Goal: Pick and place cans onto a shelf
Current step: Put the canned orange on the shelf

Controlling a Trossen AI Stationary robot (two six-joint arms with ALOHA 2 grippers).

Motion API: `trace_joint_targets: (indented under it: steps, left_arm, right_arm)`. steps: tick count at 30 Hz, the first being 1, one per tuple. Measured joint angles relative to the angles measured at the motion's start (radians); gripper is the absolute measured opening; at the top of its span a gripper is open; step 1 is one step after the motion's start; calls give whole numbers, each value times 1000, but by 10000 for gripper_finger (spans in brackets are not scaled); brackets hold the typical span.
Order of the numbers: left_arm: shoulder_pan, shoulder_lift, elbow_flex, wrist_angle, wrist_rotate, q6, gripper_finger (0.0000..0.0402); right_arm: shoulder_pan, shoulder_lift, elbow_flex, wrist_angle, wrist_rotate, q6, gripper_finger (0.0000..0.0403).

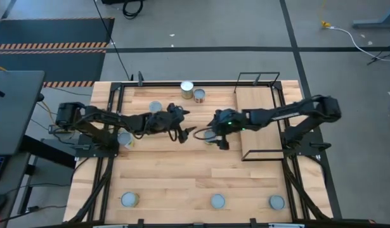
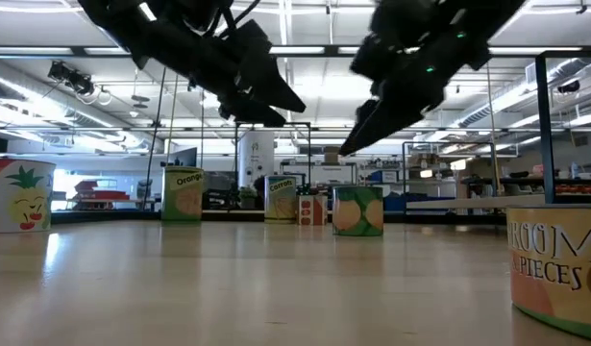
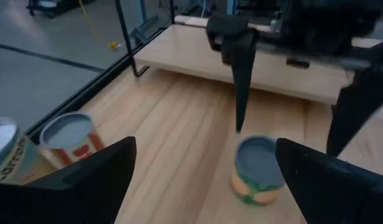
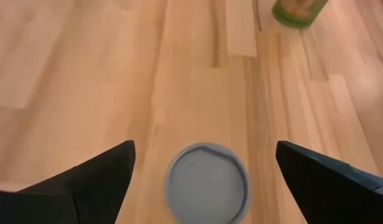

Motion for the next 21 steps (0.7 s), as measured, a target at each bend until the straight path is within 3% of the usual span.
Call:
trace_joint_targets:
  steps: [5, 15, 21]
  left_arm:
    - [-7, -1, -4, -8, 5, -24, 389]
    - [-26, -1, -4, -29, 4, -23, 389]
    - [-25, 0, -4, -13, -1, -22, 389]
  right_arm:
    - [-1, 110, 89, -83, 11, -1, 399]
    - [-19, 218, 101, -109, 10, -1, 397]
    - [-26, 261, 101, -100, -15, -1, 367]
